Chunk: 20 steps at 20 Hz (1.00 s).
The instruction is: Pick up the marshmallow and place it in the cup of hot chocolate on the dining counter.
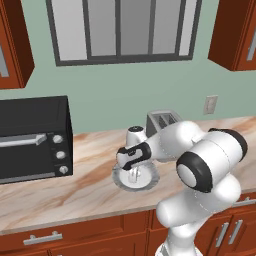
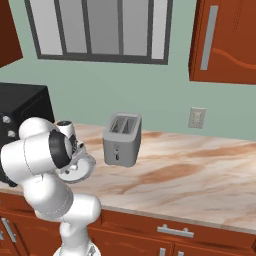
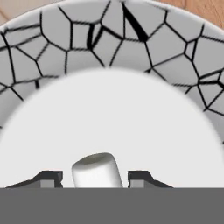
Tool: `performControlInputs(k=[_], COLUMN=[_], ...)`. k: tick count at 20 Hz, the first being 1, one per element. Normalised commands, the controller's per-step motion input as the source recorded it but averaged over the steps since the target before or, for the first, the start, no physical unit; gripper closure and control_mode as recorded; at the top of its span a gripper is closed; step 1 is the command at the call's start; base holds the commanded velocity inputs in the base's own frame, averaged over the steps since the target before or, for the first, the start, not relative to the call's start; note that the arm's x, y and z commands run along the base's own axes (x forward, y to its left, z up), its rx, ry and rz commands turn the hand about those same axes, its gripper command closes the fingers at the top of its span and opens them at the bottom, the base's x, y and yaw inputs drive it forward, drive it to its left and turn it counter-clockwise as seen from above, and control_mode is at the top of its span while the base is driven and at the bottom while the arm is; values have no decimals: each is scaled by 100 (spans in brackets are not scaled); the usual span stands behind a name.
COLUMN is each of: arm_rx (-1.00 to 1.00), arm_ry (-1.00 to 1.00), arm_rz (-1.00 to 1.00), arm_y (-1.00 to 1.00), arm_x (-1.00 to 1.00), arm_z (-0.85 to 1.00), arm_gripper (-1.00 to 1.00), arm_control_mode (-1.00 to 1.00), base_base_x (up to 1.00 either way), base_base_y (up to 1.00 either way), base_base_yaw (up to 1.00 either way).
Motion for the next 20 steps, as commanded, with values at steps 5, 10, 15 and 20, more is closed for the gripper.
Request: performControlInputs(k=[5,10,15,20], arm_rx=[0,0,0,0], arm_ry=[-3,-1,-5,0], arm_rz=[0,0,0,-6], arm_y=[0,0,-2,-3], arm_x=[-14,-8,-36,-26], arm_z=[-3,0,53,100], arm_gripper=[100,100,100,100], arm_control_mode=[-100,-100,-100,-100], base_base_x=[0,0,0,0], base_base_y=[0,0,0,0], base_base_yaw=[0,0,0,0])
